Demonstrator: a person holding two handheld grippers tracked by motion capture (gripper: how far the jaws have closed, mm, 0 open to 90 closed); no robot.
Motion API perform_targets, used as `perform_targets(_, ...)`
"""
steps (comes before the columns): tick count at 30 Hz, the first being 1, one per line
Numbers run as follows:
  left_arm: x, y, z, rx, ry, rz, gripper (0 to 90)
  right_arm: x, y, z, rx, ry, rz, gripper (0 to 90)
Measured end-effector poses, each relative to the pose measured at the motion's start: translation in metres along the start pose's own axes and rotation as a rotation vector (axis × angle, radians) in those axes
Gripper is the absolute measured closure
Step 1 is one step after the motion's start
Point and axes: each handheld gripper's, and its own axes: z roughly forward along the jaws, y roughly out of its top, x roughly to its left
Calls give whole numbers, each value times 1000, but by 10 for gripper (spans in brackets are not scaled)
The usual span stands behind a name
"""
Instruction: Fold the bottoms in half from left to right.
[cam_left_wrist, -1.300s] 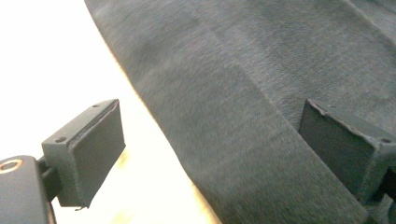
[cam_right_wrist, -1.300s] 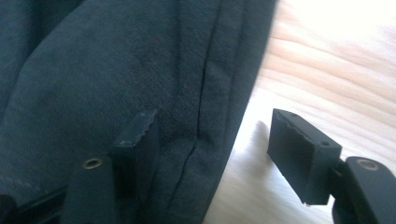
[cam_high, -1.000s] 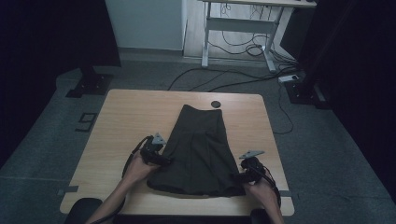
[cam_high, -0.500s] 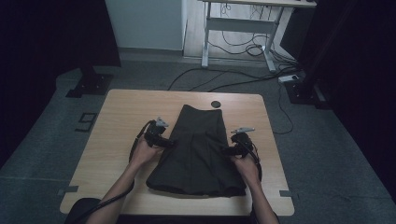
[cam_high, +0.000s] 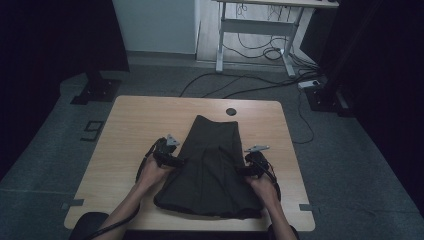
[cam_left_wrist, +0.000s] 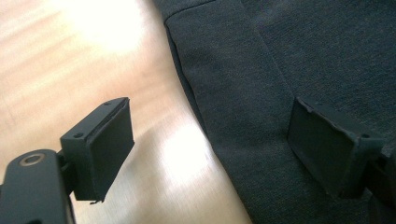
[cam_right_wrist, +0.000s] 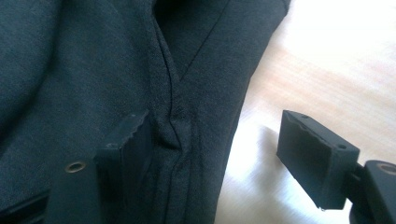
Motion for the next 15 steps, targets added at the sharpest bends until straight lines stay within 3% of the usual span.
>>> perform_targets(11, -18, -25, -27, 15, -12, 31, 146, 22, -17, -14, 13, 64, -41, 265)
perform_targets(15, -23, -39, -37, -4, -40, -2, 146, 28, -25, -19, 7, 87, -35, 264)
